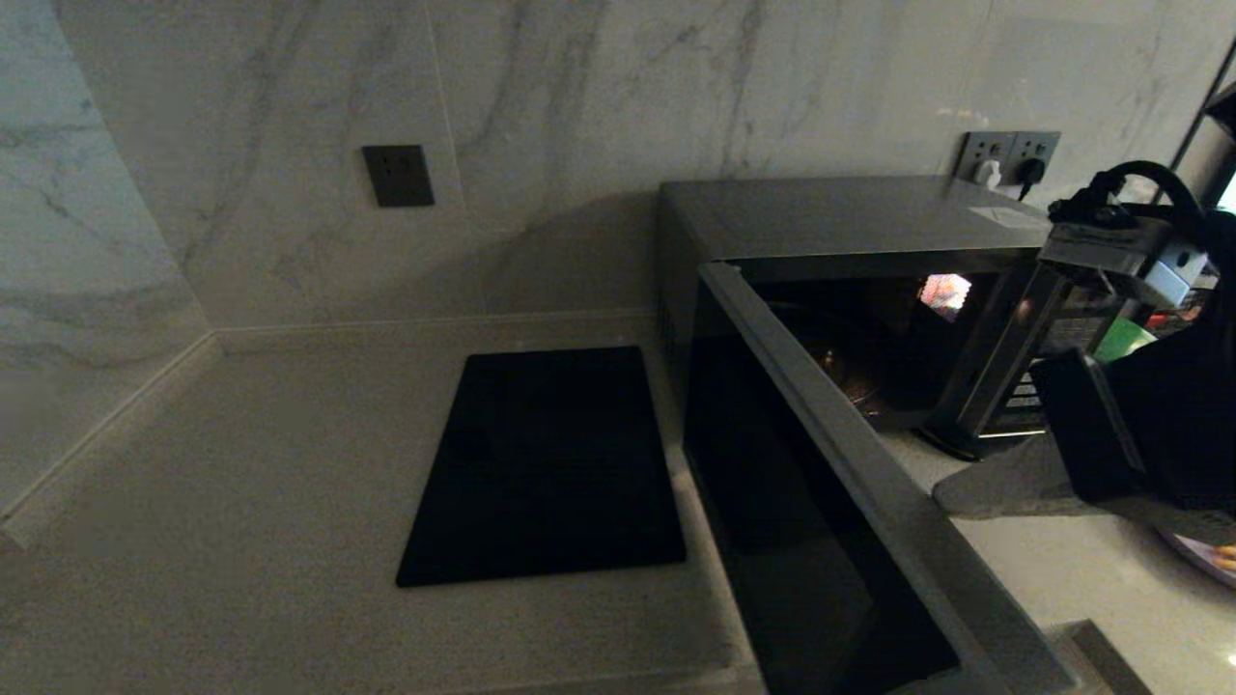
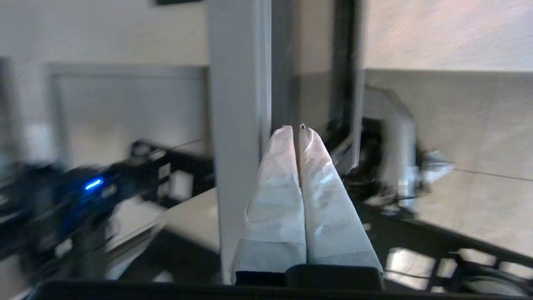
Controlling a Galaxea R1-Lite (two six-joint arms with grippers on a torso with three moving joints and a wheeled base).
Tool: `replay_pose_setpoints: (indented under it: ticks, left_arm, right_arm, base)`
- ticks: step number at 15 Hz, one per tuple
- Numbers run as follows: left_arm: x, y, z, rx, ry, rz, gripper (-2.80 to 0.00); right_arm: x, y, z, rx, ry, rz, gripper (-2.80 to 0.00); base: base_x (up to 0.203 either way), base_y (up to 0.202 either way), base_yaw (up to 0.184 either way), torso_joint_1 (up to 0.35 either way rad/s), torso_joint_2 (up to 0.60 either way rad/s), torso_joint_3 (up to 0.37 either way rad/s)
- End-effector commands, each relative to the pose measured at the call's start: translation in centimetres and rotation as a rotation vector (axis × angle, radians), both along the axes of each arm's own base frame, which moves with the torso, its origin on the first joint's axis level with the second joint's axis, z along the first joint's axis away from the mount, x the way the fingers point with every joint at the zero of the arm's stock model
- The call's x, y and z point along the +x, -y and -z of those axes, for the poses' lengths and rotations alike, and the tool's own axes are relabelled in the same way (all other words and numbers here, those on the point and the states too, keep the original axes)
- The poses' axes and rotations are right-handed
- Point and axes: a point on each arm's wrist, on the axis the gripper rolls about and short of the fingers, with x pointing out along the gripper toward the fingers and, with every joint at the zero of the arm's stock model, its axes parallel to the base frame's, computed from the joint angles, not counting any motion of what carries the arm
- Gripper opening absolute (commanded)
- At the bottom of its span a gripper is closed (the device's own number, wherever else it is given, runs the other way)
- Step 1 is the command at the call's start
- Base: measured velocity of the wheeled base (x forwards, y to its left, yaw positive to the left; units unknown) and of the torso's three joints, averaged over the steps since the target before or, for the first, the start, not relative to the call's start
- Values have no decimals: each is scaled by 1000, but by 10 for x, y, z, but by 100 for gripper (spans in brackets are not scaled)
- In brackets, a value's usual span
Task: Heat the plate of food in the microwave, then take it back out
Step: Open the microwave oven, then put the plate in the microwave oven
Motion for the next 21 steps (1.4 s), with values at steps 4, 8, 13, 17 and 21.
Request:
replay_pose_setpoints:
  ticks: [4, 8, 13, 17, 21]
  left_arm:
    - [0, 0, 0, -1, 0, 0, -280]
    - [0, 0, 0, -1, 0, -2, -280]
    - [0, 0, 0, -1, 0, -1, -280]
    - [0, 0, 0, 0, 0, -2, -280]
    - [0, 0, 0, -1, 0, -2, -280]
  right_arm:
    - [-5, -4, -8, 51, -6, -44, -280]
    - [-9, 3, -12, 56, 3, -34, -280]
    - [0, 62, -20, 62, 84, 283, -280]
    - [12, 143, 0, -48, 120, 760, -280]
    - [33, 219, 37, -184, -31, 1096, -280]
  base:
    - [0, 0, 0, 0, 0, 0]
    - [0, 0, 0, 0, 0, 0]
    - [0, 0, 0, 0, 0, 0]
    - [0, 0, 0, 0, 0, 0]
    - [0, 0, 0, 0, 0, 0]
